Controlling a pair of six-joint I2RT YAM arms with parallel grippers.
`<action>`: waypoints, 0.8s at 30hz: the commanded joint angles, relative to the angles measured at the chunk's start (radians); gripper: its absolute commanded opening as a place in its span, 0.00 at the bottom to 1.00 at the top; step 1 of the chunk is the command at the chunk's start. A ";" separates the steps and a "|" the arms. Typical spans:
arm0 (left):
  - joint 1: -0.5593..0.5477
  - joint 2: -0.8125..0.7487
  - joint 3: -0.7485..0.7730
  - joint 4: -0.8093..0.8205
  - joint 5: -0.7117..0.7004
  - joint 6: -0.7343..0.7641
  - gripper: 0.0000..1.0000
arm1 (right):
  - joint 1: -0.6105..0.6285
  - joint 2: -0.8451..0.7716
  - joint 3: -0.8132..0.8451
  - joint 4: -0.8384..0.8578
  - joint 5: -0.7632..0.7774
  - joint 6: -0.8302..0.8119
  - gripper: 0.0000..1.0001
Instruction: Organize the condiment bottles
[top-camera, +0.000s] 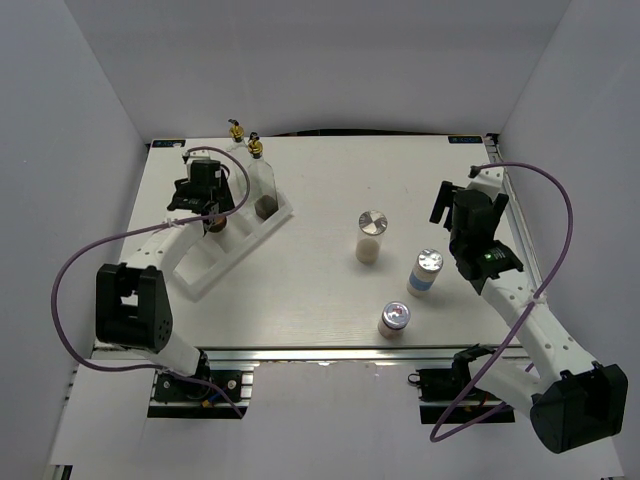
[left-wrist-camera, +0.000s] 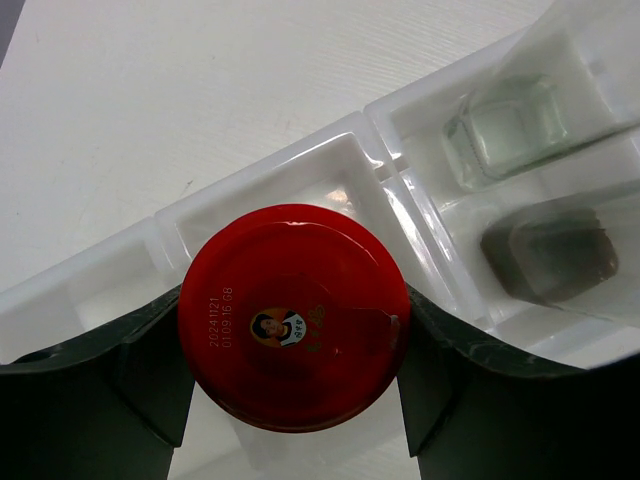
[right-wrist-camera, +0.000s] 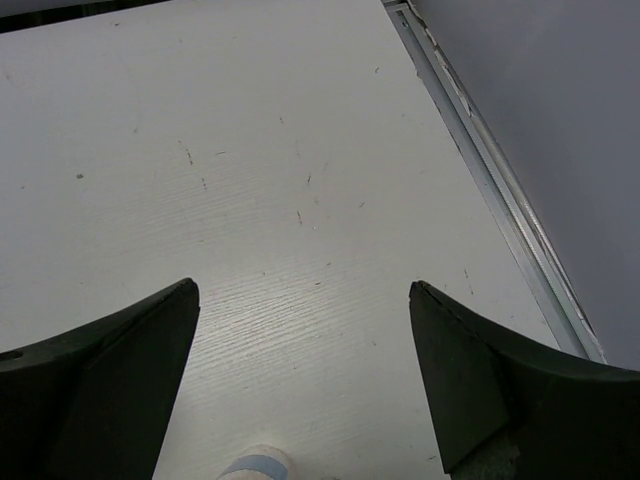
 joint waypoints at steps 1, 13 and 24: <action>0.017 0.012 0.090 0.112 -0.029 0.009 0.03 | -0.003 0.005 0.025 0.001 0.013 0.013 0.89; 0.034 0.093 0.127 0.110 -0.058 -0.014 0.54 | -0.003 0.009 0.031 -0.054 -0.012 0.013 0.89; 0.032 0.055 0.179 -0.011 -0.080 -0.068 0.98 | -0.003 -0.050 0.023 -0.081 -0.067 0.016 0.89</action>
